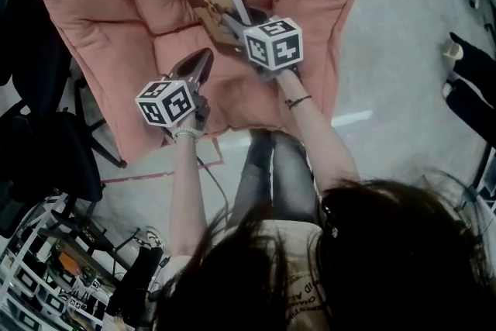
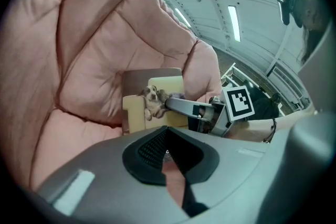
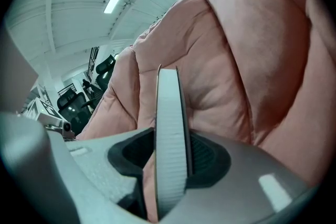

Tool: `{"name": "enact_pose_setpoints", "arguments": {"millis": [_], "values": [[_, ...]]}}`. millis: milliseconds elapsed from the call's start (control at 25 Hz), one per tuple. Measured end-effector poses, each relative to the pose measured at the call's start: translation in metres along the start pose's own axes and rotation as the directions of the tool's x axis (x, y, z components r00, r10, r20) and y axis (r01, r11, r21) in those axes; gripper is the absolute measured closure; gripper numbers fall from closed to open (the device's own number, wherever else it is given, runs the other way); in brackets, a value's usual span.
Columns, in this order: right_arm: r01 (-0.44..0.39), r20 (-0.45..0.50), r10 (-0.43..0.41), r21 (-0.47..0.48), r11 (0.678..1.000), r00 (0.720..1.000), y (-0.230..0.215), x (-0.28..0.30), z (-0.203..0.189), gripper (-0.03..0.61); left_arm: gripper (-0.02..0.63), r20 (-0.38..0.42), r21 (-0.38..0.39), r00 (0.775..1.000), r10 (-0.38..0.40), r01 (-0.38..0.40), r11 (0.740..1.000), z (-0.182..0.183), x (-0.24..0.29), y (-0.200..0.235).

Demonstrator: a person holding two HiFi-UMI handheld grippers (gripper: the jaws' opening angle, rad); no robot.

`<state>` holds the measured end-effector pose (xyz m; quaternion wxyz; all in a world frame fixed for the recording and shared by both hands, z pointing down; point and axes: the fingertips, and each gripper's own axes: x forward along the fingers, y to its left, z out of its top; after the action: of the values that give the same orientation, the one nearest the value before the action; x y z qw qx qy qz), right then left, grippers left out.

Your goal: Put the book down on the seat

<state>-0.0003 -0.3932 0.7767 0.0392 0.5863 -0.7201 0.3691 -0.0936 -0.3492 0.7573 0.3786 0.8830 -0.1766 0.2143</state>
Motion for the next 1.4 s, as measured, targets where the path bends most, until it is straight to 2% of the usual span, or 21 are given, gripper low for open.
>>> {"name": "enact_pose_setpoints", "arguments": {"millis": [160,400,840,1400], "values": [[0.030,0.003,-0.030,0.008,1.000,1.000,-0.005,-0.002,0.002,0.387,0.625,0.003,0.002,1.000,0.000,0.000,1.000,0.001,0.001,-0.002],[0.117,0.021,-0.118,0.039,0.992,0.993,-0.022,-0.009,0.007,0.341,0.624,0.015,0.006,1.000,-0.005,0.005,1.000,0.006,0.003,-0.005],[0.199,0.054,-0.203,0.078,0.977,0.978,-0.033,-0.014,0.011,0.313,0.624,0.026,0.010,1.000,-0.005,0.004,1.000,0.010,0.004,-0.006],[0.197,0.104,-0.206,0.095,0.976,0.973,-0.028,-0.018,0.016,0.310,0.624,0.058,0.008,0.998,0.015,-0.015,1.000,0.011,0.000,-0.007]]}}
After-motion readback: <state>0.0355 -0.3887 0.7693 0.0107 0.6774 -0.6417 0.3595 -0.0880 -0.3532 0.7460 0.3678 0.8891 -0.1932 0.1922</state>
